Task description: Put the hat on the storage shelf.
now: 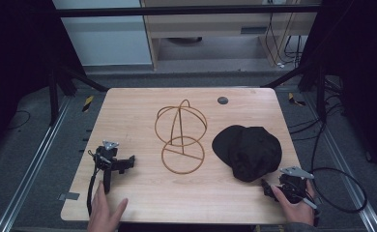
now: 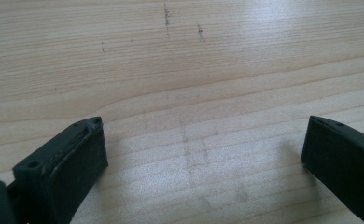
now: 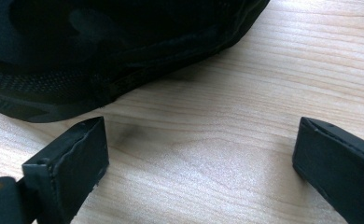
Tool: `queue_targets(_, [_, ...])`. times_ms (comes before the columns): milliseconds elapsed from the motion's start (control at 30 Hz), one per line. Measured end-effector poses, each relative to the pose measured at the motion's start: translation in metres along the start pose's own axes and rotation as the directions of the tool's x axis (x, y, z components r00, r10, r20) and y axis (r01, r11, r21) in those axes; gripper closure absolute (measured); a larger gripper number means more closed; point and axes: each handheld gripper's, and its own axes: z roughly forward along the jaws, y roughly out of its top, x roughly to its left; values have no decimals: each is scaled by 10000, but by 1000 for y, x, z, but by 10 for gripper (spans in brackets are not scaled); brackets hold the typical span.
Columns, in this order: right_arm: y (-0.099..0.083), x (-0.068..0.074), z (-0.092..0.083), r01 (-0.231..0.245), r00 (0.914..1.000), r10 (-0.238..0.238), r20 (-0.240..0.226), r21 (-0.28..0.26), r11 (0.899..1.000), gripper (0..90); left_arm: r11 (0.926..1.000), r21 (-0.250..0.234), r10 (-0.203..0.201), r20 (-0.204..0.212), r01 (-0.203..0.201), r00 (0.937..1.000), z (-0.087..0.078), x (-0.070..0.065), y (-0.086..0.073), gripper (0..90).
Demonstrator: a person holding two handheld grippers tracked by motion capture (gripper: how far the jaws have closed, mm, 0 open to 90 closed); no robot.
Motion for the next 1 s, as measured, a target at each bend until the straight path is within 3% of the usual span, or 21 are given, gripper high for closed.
queue_targets(200, [0, 0, 0, -22, 10000, 22, 21, 10, 10000, 43, 9999, -3, -109, -124, 109, 9999, 0, -2, 0, 0])
queue_targets(267, [1, -2, -2, -137, 9999, 137, -32, 0, 9999, 75, 9999, -3, -108, -125, 108, 9999, 0, -2, 0, 0])
queue_targets(300, [1, -3, -5, -507, 9983, 509, -267, 64, 9987, 90, 9999, -1, -106, -124, 106, 9999, 0, -1, 0, 0])
queue_targets(533, [6, -4, -24, -375, 9976, 373, -584, -13, 9993, 88, 9999, 0, -143, -151, 143, 9998, 0, -2, 0, 0])
queue_targets(733, [28, -9, -51, 240, 9944, -241, -1029, -20, 9997, 70, 9998, 5, -200, -202, 200, 9996, 0, -3, 0, 0])
queue_targets(833, [36, -11, -60, 309, 9931, -309, -1133, -17, 9995, 69, 9998, 7, -214, -214, 214, 9995, 0, -3, 0, 0])
queue_targets(1000, [63, -12, -76, 820, 9876, -807, -1347, 40, 9966, 60, 9997, 6, -255, -274, 255, 9993, 0, -4, 0, 0])
